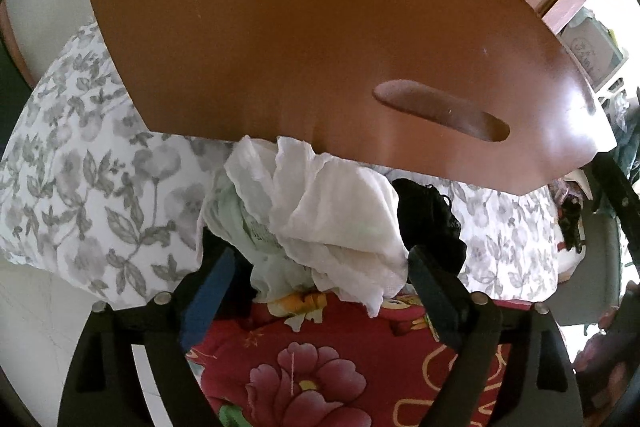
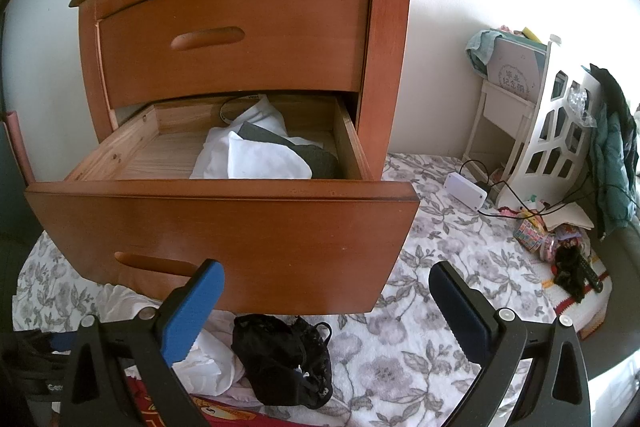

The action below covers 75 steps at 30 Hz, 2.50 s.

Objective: Take underwear out of drawer
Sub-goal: 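Move the open left tool back up into the drawer, then lower the left tool onto the white sock and close it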

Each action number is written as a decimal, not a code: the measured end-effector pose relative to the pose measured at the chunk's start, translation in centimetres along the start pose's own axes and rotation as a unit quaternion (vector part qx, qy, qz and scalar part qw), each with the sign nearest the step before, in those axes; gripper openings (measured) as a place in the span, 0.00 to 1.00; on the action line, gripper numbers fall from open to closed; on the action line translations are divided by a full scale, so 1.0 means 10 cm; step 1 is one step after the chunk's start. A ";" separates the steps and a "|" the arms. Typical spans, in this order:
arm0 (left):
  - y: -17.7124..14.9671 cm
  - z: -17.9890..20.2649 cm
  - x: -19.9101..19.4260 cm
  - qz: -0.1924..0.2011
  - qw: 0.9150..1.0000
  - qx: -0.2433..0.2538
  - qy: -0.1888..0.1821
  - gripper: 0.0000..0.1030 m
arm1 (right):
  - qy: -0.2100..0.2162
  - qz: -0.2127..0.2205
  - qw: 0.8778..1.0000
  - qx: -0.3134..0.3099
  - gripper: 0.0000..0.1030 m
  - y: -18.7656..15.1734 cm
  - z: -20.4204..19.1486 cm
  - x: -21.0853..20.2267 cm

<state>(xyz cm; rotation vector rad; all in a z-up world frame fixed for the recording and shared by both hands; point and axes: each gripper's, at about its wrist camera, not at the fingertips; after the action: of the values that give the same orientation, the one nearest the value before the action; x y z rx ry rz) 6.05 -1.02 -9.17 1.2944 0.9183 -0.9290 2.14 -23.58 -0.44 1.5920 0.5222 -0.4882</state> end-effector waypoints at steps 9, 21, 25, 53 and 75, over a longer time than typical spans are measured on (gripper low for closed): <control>0.05 -0.03 -0.33 0.035 0.999 -0.005 -0.025 0.90 | 0.001 -0.001 1.000 0.002 1.00 -0.02 0.00 0.00; 0.09 -0.03 -0.90 0.141 0.989 -0.004 -0.038 0.95 | 0.001 -0.002 1.000 0.002 1.00 -0.02 0.00 0.00; 0.09 -0.03 -1.09 0.179 0.983 0.000 -0.047 0.96 | 0.001 0.000 1.000 0.002 1.00 -0.01 0.00 -0.01; 1.23 0.46 -1.30 0.192 0.976 0.106 -0.002 0.96 | 0.014 -0.002 1.000 0.028 1.00 0.00 0.11 -0.02; 2.06 1.05 -0.42 0.027 0.995 0.090 -0.029 0.88 | 0.038 -0.012 0.996 0.076 1.00 -0.02 0.28 0.03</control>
<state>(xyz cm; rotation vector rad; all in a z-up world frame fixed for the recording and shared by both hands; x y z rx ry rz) 24.04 -10.31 2.71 1.4303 0.7636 -1.0203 2.25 -26.39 -1.00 1.7574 0.5731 -0.4974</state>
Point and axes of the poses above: each gripper's, at about its wrist camera, not at the fingertips, and x roughly the way its jaws point, z to its right, y to its top, and after that the axes turned 12 degrees about y, right-handed
